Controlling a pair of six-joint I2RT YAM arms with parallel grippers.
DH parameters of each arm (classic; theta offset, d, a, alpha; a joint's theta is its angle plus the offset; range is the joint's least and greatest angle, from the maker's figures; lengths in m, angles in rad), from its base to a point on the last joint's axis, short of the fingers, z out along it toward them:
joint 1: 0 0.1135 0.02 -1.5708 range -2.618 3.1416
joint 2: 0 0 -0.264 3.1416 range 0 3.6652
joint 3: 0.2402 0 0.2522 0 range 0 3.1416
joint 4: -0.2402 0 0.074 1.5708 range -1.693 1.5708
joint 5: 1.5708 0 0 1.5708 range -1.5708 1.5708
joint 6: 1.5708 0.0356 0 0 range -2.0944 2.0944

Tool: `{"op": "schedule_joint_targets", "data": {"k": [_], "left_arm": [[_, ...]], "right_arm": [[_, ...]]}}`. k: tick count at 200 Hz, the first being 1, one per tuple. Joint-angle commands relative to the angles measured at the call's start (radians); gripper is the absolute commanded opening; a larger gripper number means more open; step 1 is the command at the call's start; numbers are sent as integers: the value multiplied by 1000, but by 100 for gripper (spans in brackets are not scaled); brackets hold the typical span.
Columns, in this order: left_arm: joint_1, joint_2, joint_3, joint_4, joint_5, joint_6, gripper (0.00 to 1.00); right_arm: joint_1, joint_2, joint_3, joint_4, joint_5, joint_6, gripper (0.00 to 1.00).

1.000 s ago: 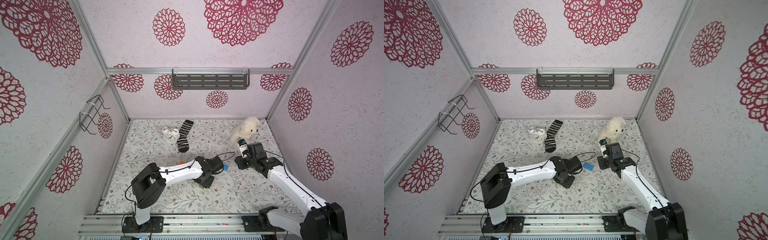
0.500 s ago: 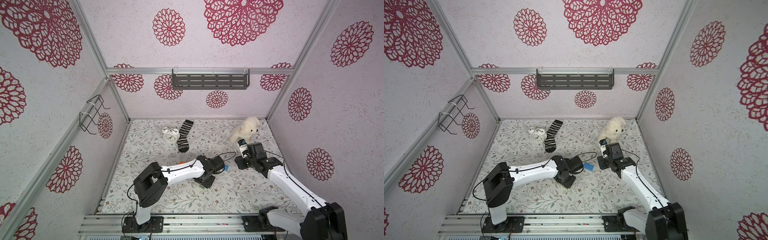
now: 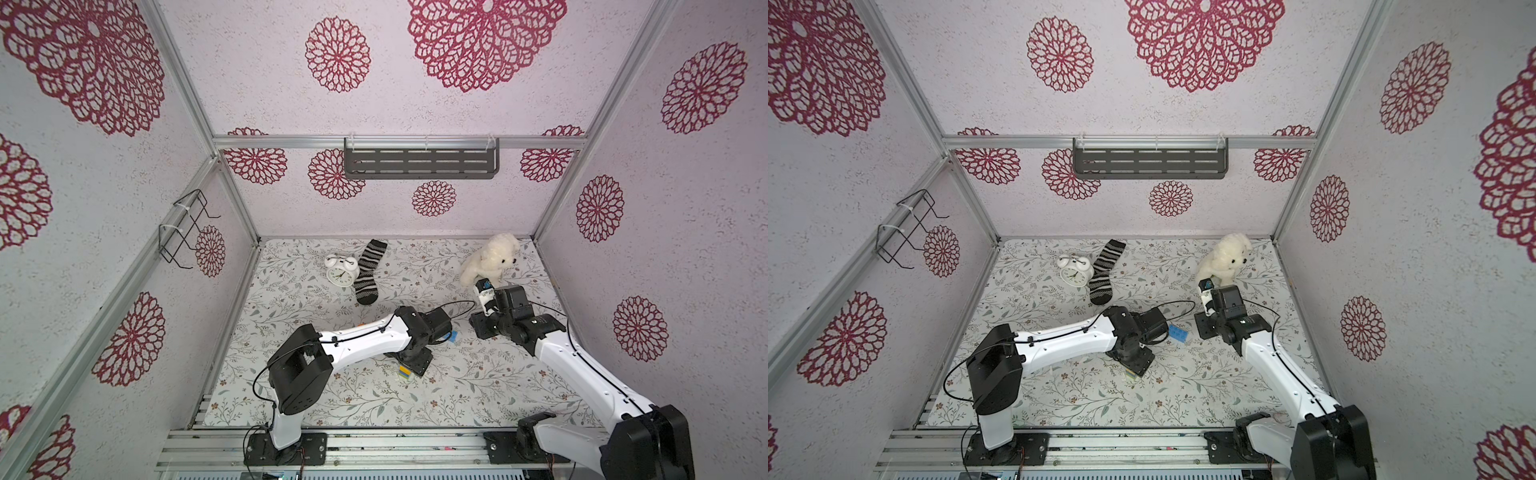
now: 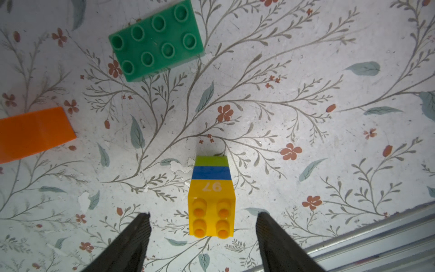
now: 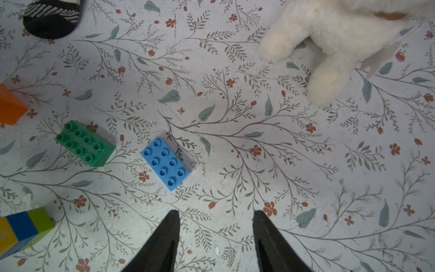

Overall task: Assemble an ice cream with lego
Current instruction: Assemble the lego brick with the lego brick, then pick up the lego brick from the center of the board.

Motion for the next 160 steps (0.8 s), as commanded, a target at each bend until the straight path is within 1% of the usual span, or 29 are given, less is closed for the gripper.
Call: {"op": "schedule_joint_targets", "data": {"k": [1,23,41,62,85,95,113,141,160], "left_arm": [[-8,-102,12,1,-35,14,81],[4,-199,-36,61,-70,21,85],[46,-284,-112,147,-59,18,85],[129,-394,-221,270,4,7,85],[228,-487,-319,393,92,-10,86],[269,-512,-346,422,124,-15,87],[312,-540,-373,450,159,-10,87],[350,-558,-394,465,200,7,88],[365,-557,-401,470,225,15,88]], "right_arm": [[-7,9,3,0,-14,-25,55],[-4,38,18,-17,-34,-52,57],[12,80,38,-40,-46,-92,61],[46,152,75,-79,-59,-171,66],[83,254,137,-144,-67,-294,69],[93,300,171,-174,-61,-341,70],[108,364,240,-225,-63,-416,72],[133,432,329,-283,-86,-495,74],[158,487,381,-318,-93,-523,74]]}}
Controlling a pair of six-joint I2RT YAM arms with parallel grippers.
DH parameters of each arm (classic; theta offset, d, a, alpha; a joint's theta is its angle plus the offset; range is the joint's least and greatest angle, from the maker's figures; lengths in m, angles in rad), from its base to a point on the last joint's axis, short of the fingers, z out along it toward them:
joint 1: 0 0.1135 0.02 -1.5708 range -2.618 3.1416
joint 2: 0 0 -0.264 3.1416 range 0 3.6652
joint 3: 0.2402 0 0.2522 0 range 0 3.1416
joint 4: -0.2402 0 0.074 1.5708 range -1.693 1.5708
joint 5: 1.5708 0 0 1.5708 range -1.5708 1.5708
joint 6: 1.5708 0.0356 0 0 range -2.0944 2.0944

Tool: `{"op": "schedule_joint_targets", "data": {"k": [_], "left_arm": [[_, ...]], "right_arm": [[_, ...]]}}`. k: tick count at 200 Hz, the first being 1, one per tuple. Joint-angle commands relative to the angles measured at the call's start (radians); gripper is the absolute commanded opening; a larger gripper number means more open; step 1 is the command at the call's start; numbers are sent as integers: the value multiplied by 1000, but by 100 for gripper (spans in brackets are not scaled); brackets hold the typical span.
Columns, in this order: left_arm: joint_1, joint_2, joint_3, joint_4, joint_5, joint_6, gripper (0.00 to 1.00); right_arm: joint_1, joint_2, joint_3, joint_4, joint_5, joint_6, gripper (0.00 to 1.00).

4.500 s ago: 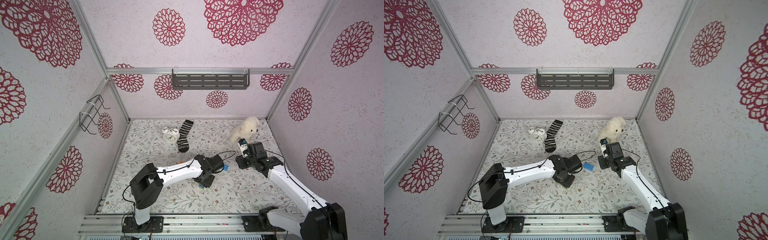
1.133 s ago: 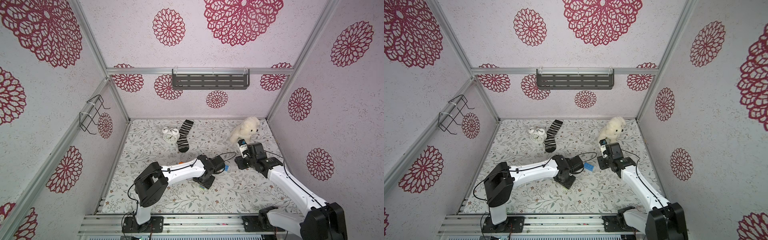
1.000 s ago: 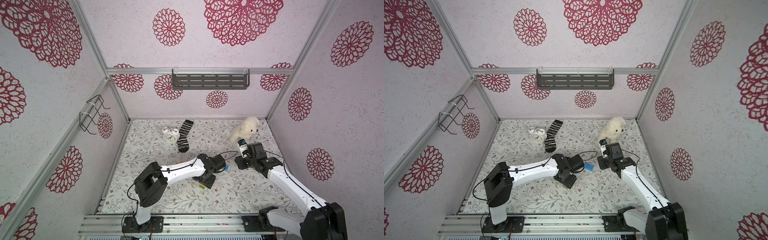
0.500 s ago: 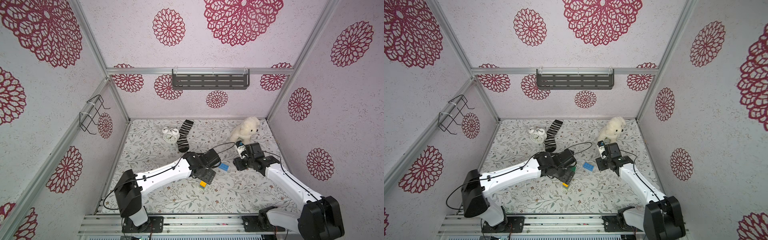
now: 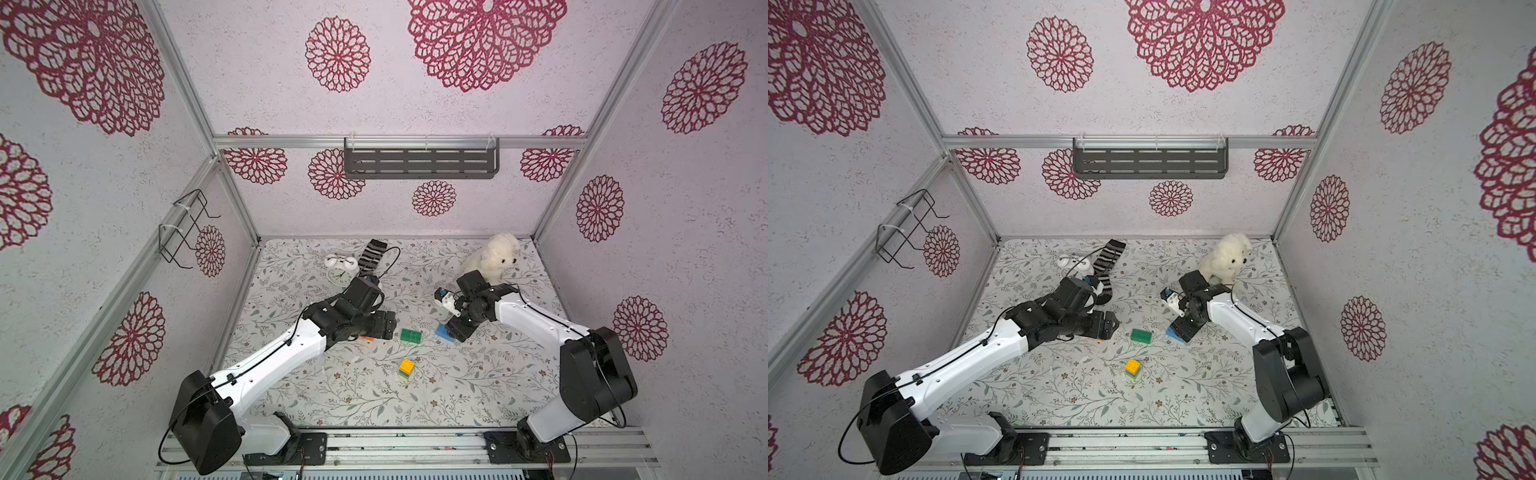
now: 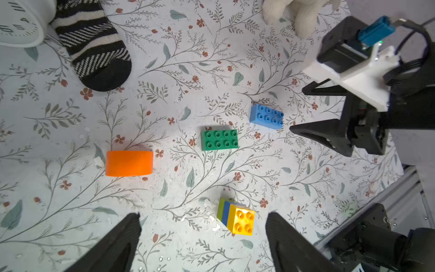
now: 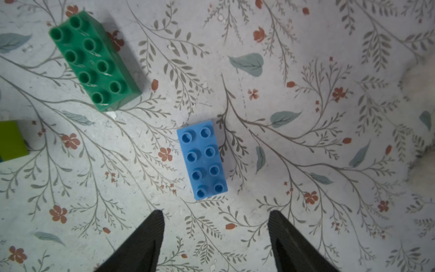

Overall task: Assemble an ice cream with lego
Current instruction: Pick up the lego brick from the center of the board.

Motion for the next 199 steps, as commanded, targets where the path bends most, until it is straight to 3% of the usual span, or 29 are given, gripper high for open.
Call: {"op": "schedule_joint_targets", "data": {"k": [1,55,199], "left_arm": [[21,-16,-10,57,63,17,88],[34,-16,-18,58,85,32,88],[42,-23,-28,40,80,40,88]], "right_arm": [[29,42,72,-93,-30,-99,74],[74,167,124,-111,33,-108,72],[79,218,118,-50,60,-108,64]]}}
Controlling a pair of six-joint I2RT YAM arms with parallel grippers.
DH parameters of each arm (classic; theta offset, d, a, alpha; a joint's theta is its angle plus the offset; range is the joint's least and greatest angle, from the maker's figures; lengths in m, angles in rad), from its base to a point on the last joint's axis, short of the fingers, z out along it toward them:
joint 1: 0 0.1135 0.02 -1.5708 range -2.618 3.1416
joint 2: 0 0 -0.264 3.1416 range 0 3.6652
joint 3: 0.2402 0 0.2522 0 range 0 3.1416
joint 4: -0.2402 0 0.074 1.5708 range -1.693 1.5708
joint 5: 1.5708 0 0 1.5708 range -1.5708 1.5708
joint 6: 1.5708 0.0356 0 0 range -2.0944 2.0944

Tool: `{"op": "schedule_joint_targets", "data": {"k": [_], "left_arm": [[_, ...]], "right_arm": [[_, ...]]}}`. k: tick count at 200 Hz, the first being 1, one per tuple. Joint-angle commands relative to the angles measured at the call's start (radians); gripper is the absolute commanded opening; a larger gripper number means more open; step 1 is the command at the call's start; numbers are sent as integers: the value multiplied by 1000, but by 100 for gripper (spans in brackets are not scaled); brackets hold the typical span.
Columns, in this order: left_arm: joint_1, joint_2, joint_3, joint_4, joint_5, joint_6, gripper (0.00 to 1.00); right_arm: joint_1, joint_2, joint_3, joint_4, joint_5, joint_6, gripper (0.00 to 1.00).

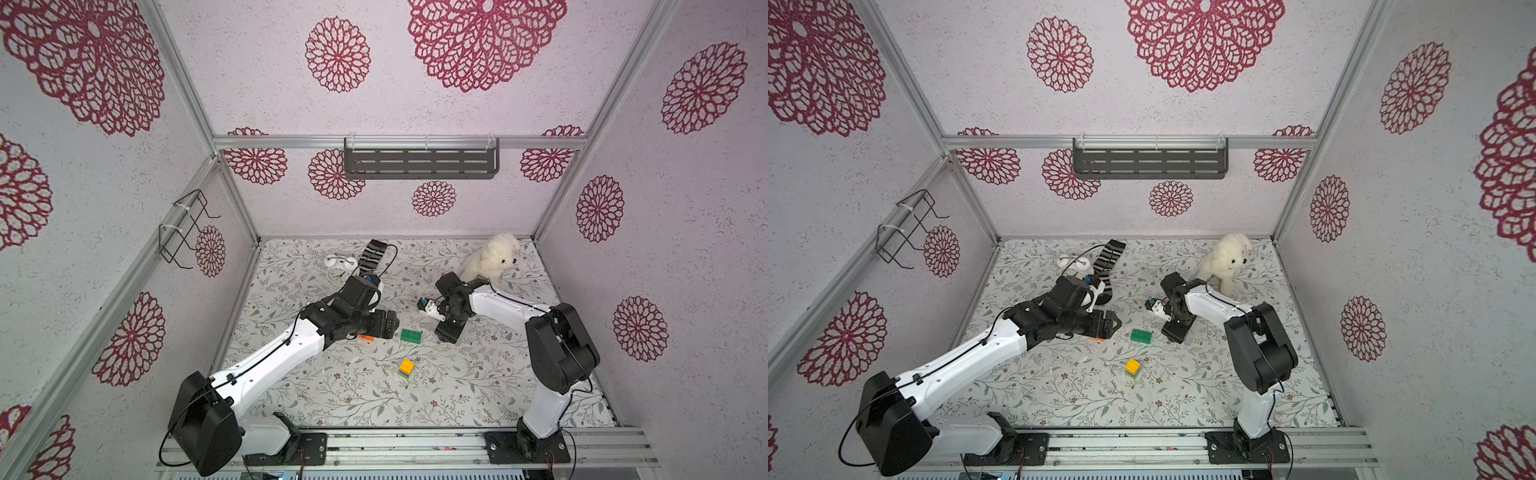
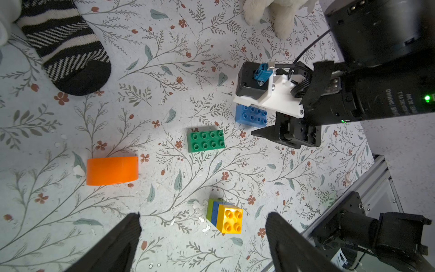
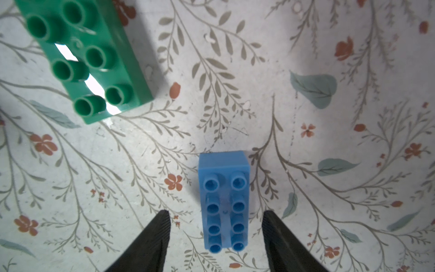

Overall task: Assemble an ice cream with lego
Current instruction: Pick up the lego brick from the center of the board.

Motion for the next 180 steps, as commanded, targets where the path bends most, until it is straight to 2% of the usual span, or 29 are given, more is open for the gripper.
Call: {"op": "schedule_joint_targets", "data": {"k": [1,180], "left_arm": [[12,-22,-11,2,-5,15,88],[28,-27,-19,-17,-13,21,88]], "right_arm": [[4,10,15,0,12,-19,64],[4,43,16,32,29,-16,42]]}}
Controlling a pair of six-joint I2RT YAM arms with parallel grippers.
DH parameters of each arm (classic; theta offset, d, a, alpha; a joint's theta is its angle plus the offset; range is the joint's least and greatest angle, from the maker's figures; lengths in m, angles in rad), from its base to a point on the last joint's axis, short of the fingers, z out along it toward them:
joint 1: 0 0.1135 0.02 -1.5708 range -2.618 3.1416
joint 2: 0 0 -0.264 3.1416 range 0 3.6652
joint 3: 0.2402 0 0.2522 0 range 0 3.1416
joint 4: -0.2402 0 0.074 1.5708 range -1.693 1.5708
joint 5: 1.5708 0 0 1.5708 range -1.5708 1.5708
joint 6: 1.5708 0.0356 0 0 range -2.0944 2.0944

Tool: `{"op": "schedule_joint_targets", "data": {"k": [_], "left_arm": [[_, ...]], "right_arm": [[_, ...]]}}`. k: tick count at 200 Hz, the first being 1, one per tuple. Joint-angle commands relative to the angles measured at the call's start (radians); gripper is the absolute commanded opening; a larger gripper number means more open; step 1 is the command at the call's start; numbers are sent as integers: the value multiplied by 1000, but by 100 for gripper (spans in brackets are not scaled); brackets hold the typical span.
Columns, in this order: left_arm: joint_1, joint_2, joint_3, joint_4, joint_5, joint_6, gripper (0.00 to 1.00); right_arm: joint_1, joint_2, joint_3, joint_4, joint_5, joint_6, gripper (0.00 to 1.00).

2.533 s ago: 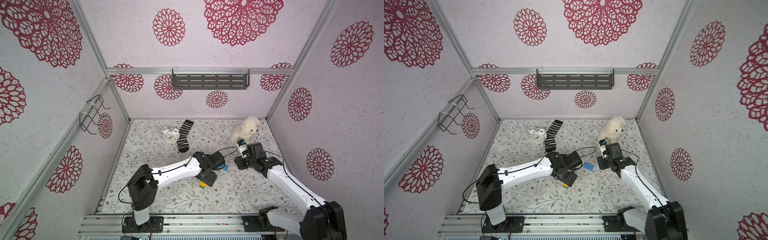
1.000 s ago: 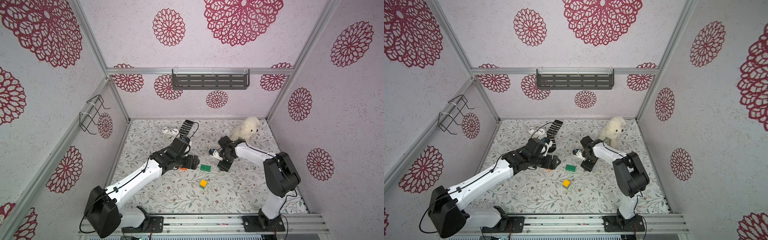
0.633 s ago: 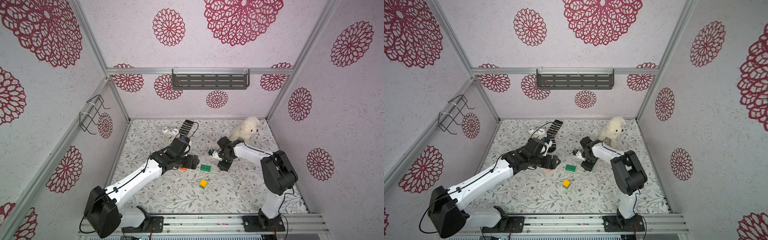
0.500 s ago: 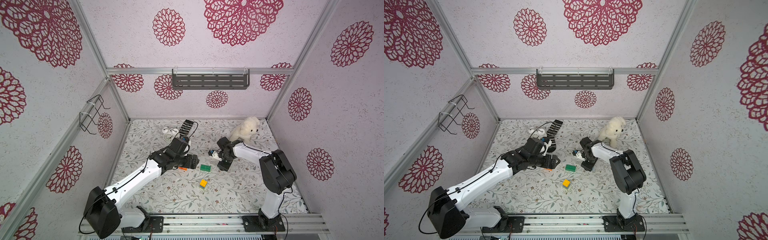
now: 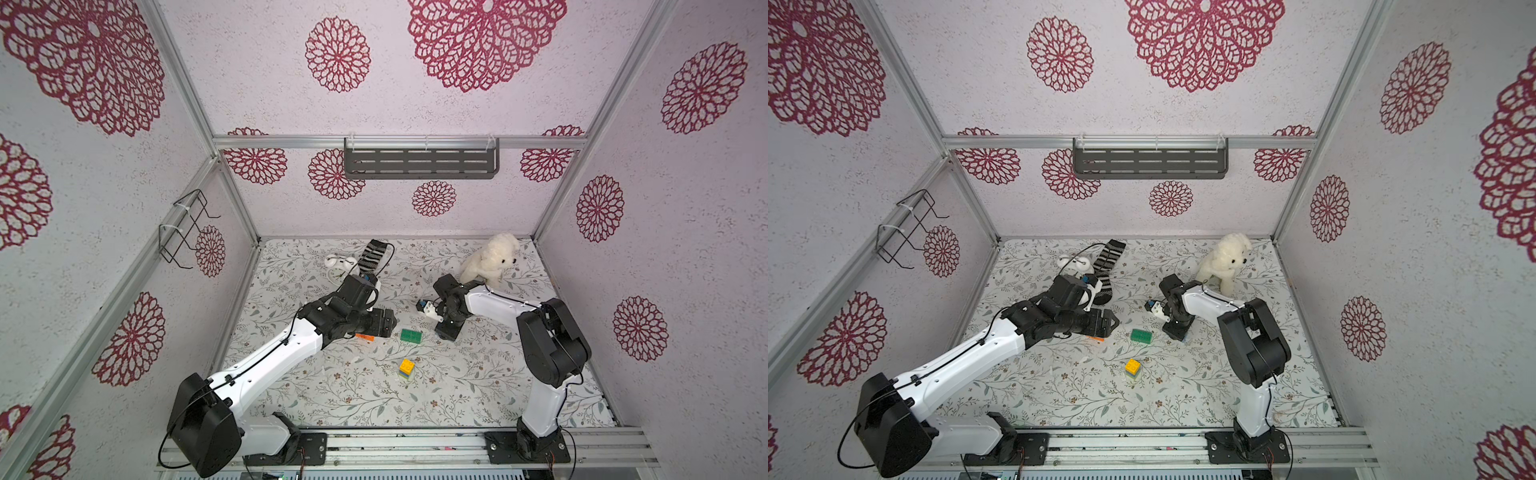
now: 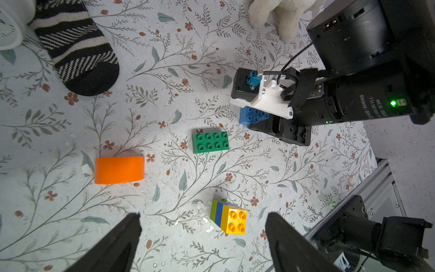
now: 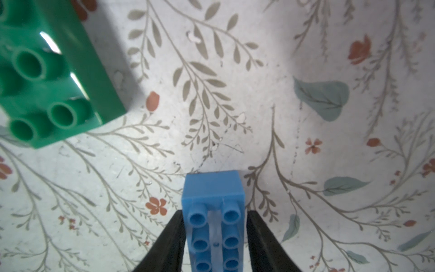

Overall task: Assemble an ice cream with lego
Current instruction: Pick up the lego brick from the center of the board.

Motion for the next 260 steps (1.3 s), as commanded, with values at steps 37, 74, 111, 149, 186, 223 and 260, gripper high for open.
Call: {"op": "schedule_joint_targets", "data": {"k": [37,74,111,149,186,223,260], "left_arm": [[11,-25,-25,-11,-9,16,88],[12,-32,-30,-12,-13,16,88],[22,-50,-43,-8,-29,2,88],[60,-57,-59,-2,-24,-26,87],[107,-66,-75,6,6,-52,87],[142,-71,-78,-2,9,-69,87],[213,-86,-99,-9,17,-87,87]], "right_arm": [[4,-8,16,-20,2,-13,36],[4,-29,16,-13,2,5,30],[4,-82,9,-21,-4,51,28],[11,-151,-11,-45,-6,125,27],[61,-224,-17,-107,23,188,27],[148,-274,18,-211,42,266,27],[252,-281,85,-322,68,370,28]]}}
